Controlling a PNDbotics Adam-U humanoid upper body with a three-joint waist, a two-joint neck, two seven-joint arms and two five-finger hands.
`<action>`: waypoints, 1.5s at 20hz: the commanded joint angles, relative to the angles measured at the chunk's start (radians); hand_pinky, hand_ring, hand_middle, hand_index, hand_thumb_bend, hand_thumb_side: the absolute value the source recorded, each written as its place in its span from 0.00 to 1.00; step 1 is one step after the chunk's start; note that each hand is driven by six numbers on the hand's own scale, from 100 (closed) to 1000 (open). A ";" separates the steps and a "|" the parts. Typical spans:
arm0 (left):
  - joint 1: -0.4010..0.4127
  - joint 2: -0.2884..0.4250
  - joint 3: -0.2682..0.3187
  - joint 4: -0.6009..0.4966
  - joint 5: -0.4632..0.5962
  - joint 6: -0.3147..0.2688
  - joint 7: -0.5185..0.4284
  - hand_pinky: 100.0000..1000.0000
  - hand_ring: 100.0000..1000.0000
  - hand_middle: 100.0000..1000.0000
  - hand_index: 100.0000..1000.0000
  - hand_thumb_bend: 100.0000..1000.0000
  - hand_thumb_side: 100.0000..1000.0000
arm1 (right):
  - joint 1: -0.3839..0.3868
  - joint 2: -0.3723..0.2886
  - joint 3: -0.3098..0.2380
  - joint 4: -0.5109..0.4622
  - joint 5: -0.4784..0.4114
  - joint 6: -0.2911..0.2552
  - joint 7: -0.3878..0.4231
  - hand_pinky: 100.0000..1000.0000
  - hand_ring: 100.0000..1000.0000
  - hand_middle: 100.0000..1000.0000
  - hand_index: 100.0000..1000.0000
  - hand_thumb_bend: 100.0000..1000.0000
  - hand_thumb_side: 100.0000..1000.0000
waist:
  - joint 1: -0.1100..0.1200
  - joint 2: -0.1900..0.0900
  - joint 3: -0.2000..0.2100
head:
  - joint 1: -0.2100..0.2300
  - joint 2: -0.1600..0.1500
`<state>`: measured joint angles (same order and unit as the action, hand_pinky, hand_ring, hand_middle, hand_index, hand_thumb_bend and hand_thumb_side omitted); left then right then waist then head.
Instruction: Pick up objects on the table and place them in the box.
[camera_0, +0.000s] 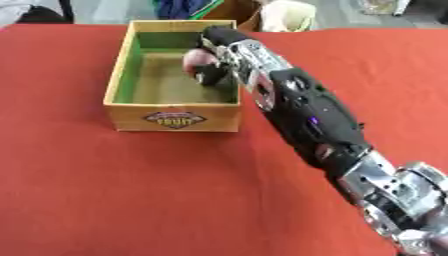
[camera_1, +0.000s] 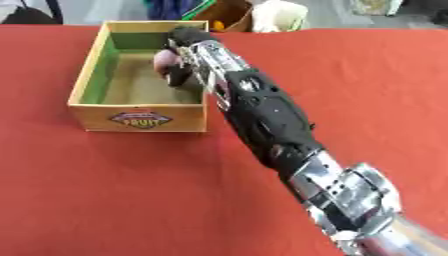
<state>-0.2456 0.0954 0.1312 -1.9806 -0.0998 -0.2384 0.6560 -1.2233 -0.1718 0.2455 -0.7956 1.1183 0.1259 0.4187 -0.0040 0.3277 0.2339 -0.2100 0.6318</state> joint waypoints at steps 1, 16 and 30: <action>-0.008 0.003 -0.005 -0.019 0.006 0.000 -0.004 0.57 0.45 0.40 0.59 0.00 0.63 | -0.032 -0.004 -0.011 -0.011 0.030 -0.008 0.016 0.66 0.82 0.75 0.85 0.00 0.19 | 0.002 -0.016 0.001 | -0.002 -0.006; -0.006 0.001 -0.004 -0.019 0.007 0.000 -0.007 0.57 0.45 0.40 0.59 0.00 0.63 | -0.050 -0.028 -0.005 -0.067 0.054 0.031 -0.022 0.69 0.86 0.82 0.96 0.42 0.42 | 0.005 -0.017 -0.012 | -0.007 0.009; 0.004 0.009 0.005 -0.019 -0.006 0.003 0.005 0.57 0.46 0.41 0.59 0.00 0.64 | -0.008 -0.299 0.019 -0.544 -0.364 0.154 -0.074 0.61 0.76 0.66 0.86 0.00 0.50 | 0.009 -0.041 -0.054 | 0.015 0.041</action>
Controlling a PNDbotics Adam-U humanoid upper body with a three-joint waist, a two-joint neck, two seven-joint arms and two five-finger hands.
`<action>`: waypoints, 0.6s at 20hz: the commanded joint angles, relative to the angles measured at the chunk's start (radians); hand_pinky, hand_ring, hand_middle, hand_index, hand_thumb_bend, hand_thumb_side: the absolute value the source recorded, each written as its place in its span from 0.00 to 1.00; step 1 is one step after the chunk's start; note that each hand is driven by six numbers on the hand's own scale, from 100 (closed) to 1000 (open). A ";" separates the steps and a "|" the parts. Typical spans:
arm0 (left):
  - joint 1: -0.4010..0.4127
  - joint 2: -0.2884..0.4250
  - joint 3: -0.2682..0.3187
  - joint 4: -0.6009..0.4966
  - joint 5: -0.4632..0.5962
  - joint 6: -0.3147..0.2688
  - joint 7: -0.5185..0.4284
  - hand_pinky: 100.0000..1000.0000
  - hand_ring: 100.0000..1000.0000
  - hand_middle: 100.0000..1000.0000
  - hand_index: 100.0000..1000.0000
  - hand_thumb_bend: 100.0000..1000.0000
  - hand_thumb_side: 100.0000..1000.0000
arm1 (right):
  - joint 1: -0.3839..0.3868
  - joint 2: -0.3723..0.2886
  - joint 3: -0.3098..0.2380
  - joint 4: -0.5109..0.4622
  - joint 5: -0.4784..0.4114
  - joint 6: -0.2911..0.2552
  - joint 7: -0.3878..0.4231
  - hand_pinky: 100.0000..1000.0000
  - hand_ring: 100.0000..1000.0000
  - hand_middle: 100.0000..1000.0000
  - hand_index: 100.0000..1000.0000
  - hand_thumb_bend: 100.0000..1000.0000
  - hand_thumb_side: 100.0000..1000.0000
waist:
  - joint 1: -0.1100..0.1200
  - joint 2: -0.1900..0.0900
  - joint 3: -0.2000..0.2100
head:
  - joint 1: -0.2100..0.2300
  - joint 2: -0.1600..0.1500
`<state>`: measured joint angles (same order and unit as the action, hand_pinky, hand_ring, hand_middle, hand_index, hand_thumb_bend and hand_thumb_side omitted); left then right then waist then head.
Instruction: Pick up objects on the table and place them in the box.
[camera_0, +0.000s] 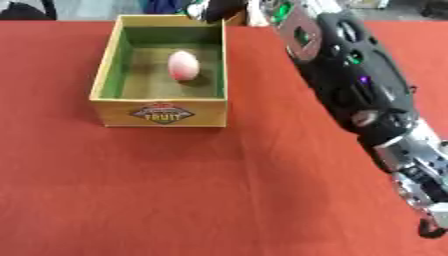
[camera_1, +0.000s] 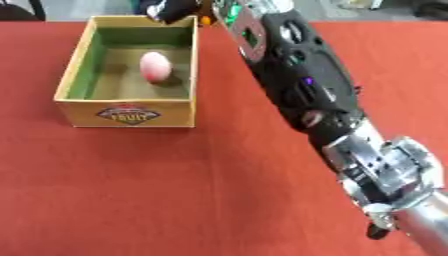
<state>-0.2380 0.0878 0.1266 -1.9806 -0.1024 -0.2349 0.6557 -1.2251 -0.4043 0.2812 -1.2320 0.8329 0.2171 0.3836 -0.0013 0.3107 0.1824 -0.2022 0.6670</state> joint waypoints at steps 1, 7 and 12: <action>-0.004 0.017 0.010 -0.019 -0.005 0.000 0.005 0.57 0.46 0.41 0.59 0.00 0.64 | 0.008 -0.090 -0.019 -0.154 -0.114 0.098 -0.065 0.59 0.75 0.63 0.83 0.00 0.48 | 0.008 -0.025 -0.004 | 0.009 0.006; -0.007 0.017 0.012 -0.019 -0.009 0.002 0.008 0.57 0.46 0.41 0.59 0.00 0.64 | 0.168 -0.224 -0.046 -0.492 -0.402 0.233 -0.248 0.54 0.73 0.63 0.82 0.00 0.52 | 0.018 -0.024 -0.012 | 0.023 -0.002; -0.010 0.012 0.013 -0.019 -0.010 0.003 0.010 0.57 0.46 0.41 0.59 0.00 0.64 | 0.301 -0.275 -0.098 -0.723 -0.600 0.262 -0.403 0.53 0.80 0.68 0.85 0.00 0.57 | 0.030 -0.025 -0.016 | 0.036 -0.004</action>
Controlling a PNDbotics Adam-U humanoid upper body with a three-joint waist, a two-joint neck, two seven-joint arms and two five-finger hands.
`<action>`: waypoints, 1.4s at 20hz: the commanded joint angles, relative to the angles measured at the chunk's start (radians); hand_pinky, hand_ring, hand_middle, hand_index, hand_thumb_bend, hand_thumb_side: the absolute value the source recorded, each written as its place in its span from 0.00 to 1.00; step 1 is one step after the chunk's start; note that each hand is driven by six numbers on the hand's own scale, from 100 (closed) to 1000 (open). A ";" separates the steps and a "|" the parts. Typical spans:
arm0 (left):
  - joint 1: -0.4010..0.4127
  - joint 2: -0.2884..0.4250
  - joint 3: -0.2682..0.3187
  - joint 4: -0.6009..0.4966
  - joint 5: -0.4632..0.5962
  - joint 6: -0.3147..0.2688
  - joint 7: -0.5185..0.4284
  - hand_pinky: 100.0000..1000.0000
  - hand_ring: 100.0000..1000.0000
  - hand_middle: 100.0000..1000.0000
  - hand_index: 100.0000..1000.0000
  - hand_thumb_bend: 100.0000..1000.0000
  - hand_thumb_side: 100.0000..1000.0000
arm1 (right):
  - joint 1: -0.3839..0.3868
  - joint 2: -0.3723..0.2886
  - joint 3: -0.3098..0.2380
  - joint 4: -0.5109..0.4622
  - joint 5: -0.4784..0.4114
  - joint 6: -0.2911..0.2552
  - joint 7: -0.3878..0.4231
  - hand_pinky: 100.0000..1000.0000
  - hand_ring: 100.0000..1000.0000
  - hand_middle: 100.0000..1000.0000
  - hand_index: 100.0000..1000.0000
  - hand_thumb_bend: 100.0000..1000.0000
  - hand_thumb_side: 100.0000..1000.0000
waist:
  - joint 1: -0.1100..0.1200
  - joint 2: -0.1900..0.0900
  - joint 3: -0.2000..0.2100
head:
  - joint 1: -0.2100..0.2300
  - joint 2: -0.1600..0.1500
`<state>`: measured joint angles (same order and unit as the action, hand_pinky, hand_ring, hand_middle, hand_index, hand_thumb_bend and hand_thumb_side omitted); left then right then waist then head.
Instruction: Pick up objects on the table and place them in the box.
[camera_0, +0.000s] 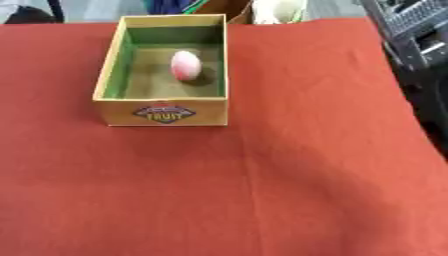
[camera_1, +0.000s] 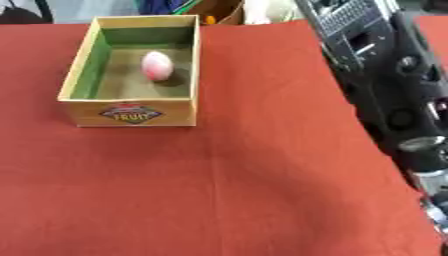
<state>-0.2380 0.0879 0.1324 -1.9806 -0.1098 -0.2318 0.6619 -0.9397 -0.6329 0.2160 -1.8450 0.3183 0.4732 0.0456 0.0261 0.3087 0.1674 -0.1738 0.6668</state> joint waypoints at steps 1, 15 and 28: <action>-0.011 0.011 0.008 -0.019 -0.002 -0.001 0.005 0.57 0.46 0.41 0.59 0.00 0.64 | 0.042 -0.054 -0.045 -0.133 -0.120 -0.008 -0.091 0.54 0.80 0.69 0.85 0.00 0.57 | 0.004 -0.023 -0.001 | 0.010 -0.005; -0.015 0.013 0.013 -0.019 -0.003 -0.002 0.013 0.57 0.46 0.41 0.59 0.00 0.64 | 0.321 -0.072 -0.147 -0.155 -0.346 -0.344 -0.320 0.57 0.84 0.76 0.90 0.00 0.54 | 0.024 -0.015 -0.028 | 0.050 -0.030; -0.017 0.013 0.018 -0.019 -0.006 -0.009 0.024 0.57 0.46 0.41 0.59 0.00 0.64 | 0.504 -0.001 -0.192 -0.155 -0.446 -0.599 -0.493 0.53 0.76 0.71 0.82 0.00 0.51 | 0.029 -0.013 -0.050 | 0.075 -0.019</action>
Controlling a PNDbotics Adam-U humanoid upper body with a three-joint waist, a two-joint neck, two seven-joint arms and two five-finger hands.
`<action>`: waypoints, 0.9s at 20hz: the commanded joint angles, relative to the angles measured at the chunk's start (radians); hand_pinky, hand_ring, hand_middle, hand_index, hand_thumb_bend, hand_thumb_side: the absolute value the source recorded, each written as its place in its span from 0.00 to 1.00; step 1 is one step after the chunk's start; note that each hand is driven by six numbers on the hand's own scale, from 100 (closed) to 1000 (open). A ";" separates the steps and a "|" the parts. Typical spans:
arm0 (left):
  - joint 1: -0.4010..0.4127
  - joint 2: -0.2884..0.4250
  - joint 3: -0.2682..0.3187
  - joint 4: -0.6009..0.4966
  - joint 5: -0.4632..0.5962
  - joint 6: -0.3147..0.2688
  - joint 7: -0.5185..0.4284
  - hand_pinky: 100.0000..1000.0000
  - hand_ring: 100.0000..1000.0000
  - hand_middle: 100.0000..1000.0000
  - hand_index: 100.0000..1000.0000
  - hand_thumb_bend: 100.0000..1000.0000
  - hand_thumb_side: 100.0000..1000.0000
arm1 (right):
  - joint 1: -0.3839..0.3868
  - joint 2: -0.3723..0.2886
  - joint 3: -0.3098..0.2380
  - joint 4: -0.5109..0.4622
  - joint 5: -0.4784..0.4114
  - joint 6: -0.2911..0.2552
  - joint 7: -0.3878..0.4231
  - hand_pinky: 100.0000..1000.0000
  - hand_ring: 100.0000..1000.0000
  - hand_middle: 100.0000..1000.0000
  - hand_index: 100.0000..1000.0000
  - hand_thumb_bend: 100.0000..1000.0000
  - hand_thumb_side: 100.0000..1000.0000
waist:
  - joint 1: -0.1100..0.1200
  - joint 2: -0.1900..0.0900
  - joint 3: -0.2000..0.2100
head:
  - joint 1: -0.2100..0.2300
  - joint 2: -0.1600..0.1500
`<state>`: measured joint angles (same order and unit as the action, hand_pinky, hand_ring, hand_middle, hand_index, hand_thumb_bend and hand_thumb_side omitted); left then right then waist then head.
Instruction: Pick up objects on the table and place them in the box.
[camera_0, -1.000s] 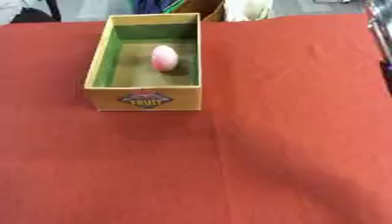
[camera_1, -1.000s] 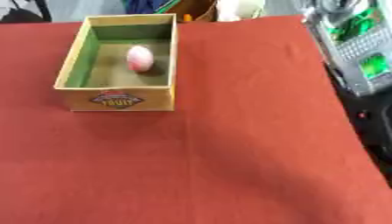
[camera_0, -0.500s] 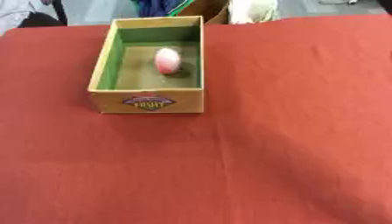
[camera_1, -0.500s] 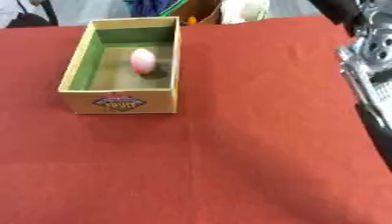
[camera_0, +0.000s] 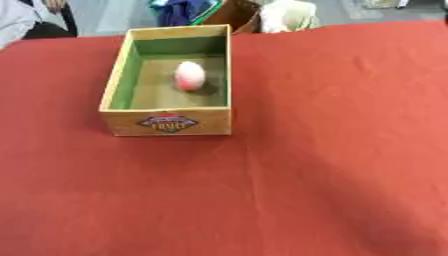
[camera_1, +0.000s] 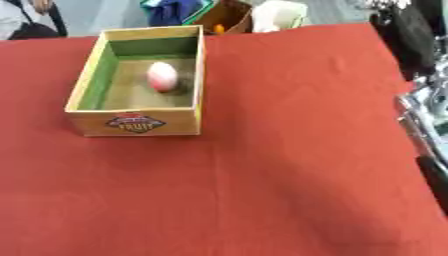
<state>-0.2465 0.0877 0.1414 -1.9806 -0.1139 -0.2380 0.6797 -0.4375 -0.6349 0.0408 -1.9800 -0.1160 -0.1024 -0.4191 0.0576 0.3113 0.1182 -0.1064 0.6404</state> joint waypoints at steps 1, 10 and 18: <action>-0.009 0.013 0.009 -0.019 -0.002 -0.003 0.006 0.57 0.46 0.41 0.59 0.00 0.64 | 0.011 0.007 -0.019 -0.020 -0.010 -0.030 -0.036 0.51 0.76 0.70 0.82 0.00 0.51 | -0.003 -0.015 -0.001 | 0.011 0.010; -0.011 0.012 0.010 -0.019 -0.005 -0.004 0.009 0.57 0.46 0.41 0.59 0.00 0.64 | 0.059 0.049 -0.027 -0.020 0.024 -0.038 -0.038 0.48 0.72 0.65 0.77 0.00 0.47 | -0.005 -0.016 0.000 | 0.069 0.019; -0.009 0.009 0.012 -0.019 -0.006 -0.004 0.012 0.57 0.46 0.41 0.59 0.00 0.64 | 0.067 0.072 -0.029 -0.020 0.022 -0.024 -0.027 0.47 0.69 0.62 0.77 0.00 0.47 | -0.005 -0.011 0.002 | 0.077 0.006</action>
<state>-0.2478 0.0877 0.1448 -1.9806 -0.1149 -0.2408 0.6882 -0.3630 -0.5517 0.0241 -1.9800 -0.0983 -0.1309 -0.4486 0.0555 0.3151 0.1182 -0.0335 0.6526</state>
